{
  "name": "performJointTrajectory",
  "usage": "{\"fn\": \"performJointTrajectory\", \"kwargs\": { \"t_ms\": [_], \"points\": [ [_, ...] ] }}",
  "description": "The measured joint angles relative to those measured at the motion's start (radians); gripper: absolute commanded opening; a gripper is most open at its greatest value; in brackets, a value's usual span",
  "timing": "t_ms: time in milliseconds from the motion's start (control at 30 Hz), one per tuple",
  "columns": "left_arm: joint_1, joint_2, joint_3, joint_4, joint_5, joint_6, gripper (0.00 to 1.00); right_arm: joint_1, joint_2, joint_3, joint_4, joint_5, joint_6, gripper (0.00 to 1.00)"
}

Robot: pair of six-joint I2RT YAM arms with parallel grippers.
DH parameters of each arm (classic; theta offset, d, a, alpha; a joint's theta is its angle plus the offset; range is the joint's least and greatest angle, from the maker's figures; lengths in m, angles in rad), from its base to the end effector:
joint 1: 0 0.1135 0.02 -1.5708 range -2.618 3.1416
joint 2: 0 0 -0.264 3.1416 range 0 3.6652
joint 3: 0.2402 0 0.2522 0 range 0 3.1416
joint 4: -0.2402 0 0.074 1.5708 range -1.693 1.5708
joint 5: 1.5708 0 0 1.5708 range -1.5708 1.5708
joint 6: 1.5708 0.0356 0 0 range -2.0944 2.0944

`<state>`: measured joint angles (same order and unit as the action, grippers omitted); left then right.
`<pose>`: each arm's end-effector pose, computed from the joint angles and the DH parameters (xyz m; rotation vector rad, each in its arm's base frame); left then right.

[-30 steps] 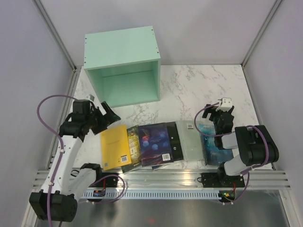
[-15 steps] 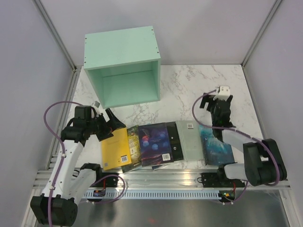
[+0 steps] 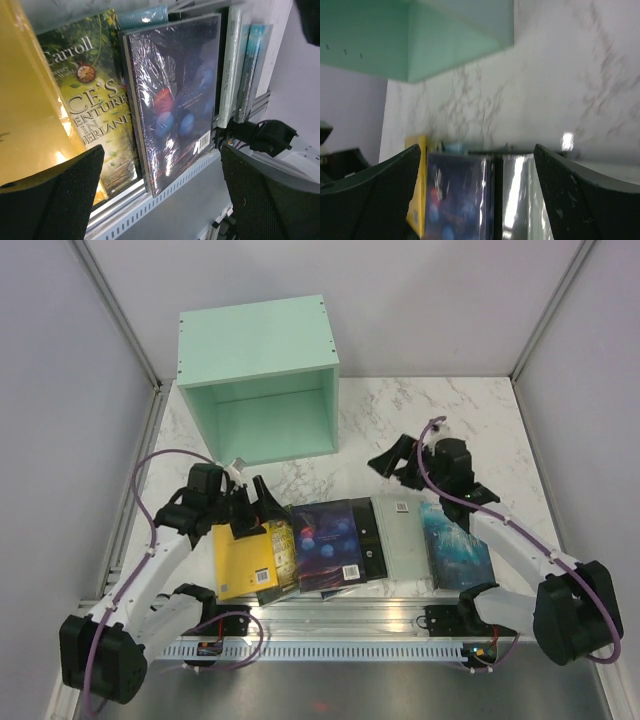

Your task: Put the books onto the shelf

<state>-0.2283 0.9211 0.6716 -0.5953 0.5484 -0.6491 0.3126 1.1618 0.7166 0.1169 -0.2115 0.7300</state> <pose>0.1729 -0.0592 0.2433 -0.2623 2.5136 -1.0454 0.2498 0.0886 0.2693 0.2646 1.9793 0.8931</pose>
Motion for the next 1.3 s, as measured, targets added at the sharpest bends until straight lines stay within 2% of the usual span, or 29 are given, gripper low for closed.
{"fn": "performJointTrajectory", "kwargs": {
  "t_ms": [67, 300, 733, 1033, 1133, 1233, 1267, 1300],
  "points": [
    [-0.047, 0.027, -0.025, 0.042, 0.0, -0.02, 1.0, 0.051, 0.018, -0.056, -0.066, -0.068, 0.044, 0.9],
    [-0.119, 0.07, -0.147, 0.181, -0.004, -0.092, 1.0, 0.085, 0.094, -0.125, -0.117, -0.186, 0.112, 0.88],
    [-0.24, 0.168, -0.23, 0.492, 0.005, -0.239, 1.0, 0.163, 0.151, -0.159, -0.005, -0.225, 0.146, 0.83],
    [-0.25, 0.209, -0.298, 0.735, 0.041, -0.359, 1.0, 0.219, 0.137, -0.234, 0.145, -0.23, 0.196, 0.78],
    [-0.259, 0.224, -0.315, 0.803, 0.047, -0.393, 1.0, 0.243, 0.119, -0.265, 0.187, -0.223, 0.215, 0.73],
    [-0.273, 0.238, -0.332, 0.863, 0.046, -0.418, 1.0, 0.271, 0.09, -0.3, 0.203, -0.214, 0.235, 0.61],
    [-0.276, 0.239, -0.337, 0.875, 0.046, -0.425, 1.0, 0.278, 0.082, -0.31, 0.205, -0.216, 0.245, 0.53],
    [-0.28, 0.24, -0.345, 0.89, 0.046, -0.435, 1.0, 0.286, 0.071, -0.319, 0.205, -0.214, 0.247, 0.49]
  ]
}}
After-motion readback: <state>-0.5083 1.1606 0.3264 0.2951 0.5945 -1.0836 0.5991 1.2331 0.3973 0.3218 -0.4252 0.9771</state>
